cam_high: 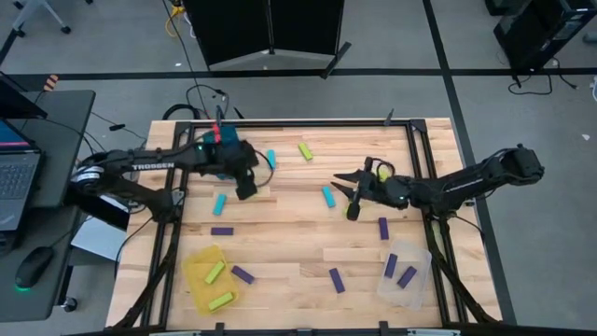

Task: Sort blocks
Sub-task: Put the purple block into the transparent bin

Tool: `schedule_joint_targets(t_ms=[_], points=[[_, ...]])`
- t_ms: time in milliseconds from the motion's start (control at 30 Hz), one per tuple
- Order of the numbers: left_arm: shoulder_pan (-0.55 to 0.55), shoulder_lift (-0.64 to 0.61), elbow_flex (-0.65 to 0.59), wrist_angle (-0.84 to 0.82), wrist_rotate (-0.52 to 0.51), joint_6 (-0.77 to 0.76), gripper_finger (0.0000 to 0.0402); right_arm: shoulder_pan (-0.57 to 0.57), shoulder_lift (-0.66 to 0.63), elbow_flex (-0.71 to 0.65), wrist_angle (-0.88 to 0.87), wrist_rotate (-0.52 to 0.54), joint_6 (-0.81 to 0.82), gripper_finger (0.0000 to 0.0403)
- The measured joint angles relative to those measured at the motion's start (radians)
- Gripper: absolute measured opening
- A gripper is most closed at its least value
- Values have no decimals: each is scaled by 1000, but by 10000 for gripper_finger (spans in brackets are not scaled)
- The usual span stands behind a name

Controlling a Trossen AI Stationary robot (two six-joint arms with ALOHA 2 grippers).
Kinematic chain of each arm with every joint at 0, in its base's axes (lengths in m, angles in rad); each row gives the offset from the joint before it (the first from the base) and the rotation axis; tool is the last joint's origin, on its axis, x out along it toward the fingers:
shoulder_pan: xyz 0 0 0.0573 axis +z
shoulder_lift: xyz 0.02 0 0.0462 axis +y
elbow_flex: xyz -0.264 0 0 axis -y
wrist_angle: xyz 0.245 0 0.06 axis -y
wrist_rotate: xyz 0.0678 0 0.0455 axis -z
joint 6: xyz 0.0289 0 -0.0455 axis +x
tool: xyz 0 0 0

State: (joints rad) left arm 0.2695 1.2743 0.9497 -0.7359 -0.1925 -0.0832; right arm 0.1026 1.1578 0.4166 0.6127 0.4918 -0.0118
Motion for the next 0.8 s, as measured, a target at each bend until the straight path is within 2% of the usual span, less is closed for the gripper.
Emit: schedule_joint_targets(t_ms=[200,333,467,600,667,800], points=[[-137,0,0,162,0,0,214,-6,1,184,-617,-208,146,119],[-187,0,0,251,-1,4,214,30,1,293,-829,-274,206,126],[-199,-6,0,305,1,-8,214,79,17,351,-877,-307,317,144],[-200,-20,0,301,97,-2,214,157,74,365,-869,-310,441,161],[-200,-35,0,305,137,2,214,202,128,370,-831,-312,510,166],[-200,-91,0,284,143,3,214,279,256,370,-672,-308,622,173]])
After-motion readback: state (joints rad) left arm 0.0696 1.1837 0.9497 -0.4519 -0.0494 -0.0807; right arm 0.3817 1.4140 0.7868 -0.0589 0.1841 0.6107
